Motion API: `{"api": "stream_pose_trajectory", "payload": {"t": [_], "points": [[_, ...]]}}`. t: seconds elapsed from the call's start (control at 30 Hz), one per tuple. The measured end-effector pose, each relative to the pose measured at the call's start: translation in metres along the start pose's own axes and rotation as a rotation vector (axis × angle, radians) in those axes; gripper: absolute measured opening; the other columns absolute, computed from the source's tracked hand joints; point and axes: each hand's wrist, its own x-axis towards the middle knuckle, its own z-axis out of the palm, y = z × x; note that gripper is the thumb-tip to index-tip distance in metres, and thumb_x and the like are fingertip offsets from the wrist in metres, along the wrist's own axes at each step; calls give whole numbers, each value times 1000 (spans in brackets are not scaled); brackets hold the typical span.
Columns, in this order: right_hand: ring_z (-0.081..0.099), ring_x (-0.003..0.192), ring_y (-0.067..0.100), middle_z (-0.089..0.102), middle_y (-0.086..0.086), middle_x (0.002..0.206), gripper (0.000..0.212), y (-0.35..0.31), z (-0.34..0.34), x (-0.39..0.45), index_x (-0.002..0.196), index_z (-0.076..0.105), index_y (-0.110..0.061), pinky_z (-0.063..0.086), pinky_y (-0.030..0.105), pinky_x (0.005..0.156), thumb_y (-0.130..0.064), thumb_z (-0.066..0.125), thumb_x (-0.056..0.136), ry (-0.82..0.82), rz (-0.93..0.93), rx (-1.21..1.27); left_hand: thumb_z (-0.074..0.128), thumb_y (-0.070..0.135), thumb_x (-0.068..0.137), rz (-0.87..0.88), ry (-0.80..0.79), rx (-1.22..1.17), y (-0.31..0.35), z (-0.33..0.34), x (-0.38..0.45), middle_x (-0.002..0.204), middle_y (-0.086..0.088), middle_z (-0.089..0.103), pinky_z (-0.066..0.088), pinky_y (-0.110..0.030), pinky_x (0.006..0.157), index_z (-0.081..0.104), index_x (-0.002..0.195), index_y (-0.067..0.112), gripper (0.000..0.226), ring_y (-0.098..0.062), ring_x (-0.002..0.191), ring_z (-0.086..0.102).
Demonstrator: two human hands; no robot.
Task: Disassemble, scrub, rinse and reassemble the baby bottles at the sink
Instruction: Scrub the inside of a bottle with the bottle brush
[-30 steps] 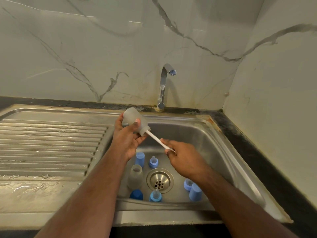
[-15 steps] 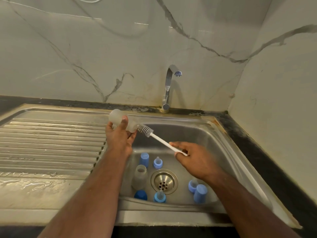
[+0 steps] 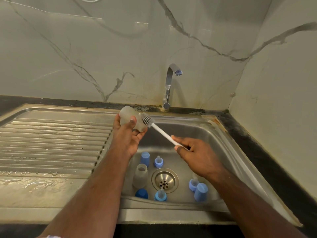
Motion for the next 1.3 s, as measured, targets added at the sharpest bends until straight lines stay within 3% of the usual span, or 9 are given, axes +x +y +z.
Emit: {"api": "stream_pose_trajectory", "payload": {"t": [0.17,0.3,0.43,0.57,0.67,0.8,1.03,1.17,1.3], "points": [[58,66,-2,68,-23,99,38,1,0,5,137,56,-42,42,5,55,-33,57,100,23,34,-78,61,1,96,-6,-3,-37,0,0,0,139,-15,50,60,-53,83,44,145,31,60,-40,113,63],[60,66,1,70,-22,90,37,3,1,3,133,59,-44,46,10,58,-33,60,98,20,23,-25,58,2,97,-18,-17,-61,1,-1,2,139,-18,52,58,-56,87,47,144,29,55,-40,116,62],[66,87,6,70,-19,113,38,5,-1,5,137,57,-41,45,6,62,-32,57,100,12,40,-85,53,7,99,-78,-20,-106,1,-2,3,134,-22,57,58,-53,89,50,141,21,45,-40,114,64],[61,66,3,71,-19,99,38,4,1,1,136,57,-43,47,10,58,-33,58,100,23,17,-57,57,13,95,-139,10,-191,2,-2,2,133,-23,57,50,-60,102,47,139,9,45,-41,117,62],[59,65,-2,69,-20,97,38,2,3,0,137,56,-43,46,10,55,-34,56,100,23,11,-86,69,17,93,-90,27,-90,0,2,1,129,-18,55,54,-59,94,47,140,13,52,-37,117,61],[62,72,3,70,-22,96,37,0,3,-3,134,58,-46,50,12,60,-34,57,100,26,5,-56,65,14,97,-79,41,20,-2,1,1,129,-17,61,58,-50,89,49,141,17,47,-33,111,65],[58,69,-4,67,-21,108,40,0,2,0,140,54,-43,40,7,58,-35,55,101,45,32,-104,61,10,100,-91,50,26,0,0,1,125,-19,65,62,-47,79,52,138,13,39,-35,109,68],[63,75,5,68,-22,99,39,-2,0,-3,138,55,-42,45,6,58,-34,57,100,20,18,-70,60,10,100,-81,48,-8,1,-1,1,129,-21,63,62,-48,78,50,140,11,42,-36,109,67],[63,81,5,70,-18,110,39,4,-4,1,138,56,-41,45,5,61,-33,57,100,49,46,-82,57,9,101,-72,25,-37,1,0,1,129,-22,61,62,-48,77,49,142,12,42,-37,109,66]]}}
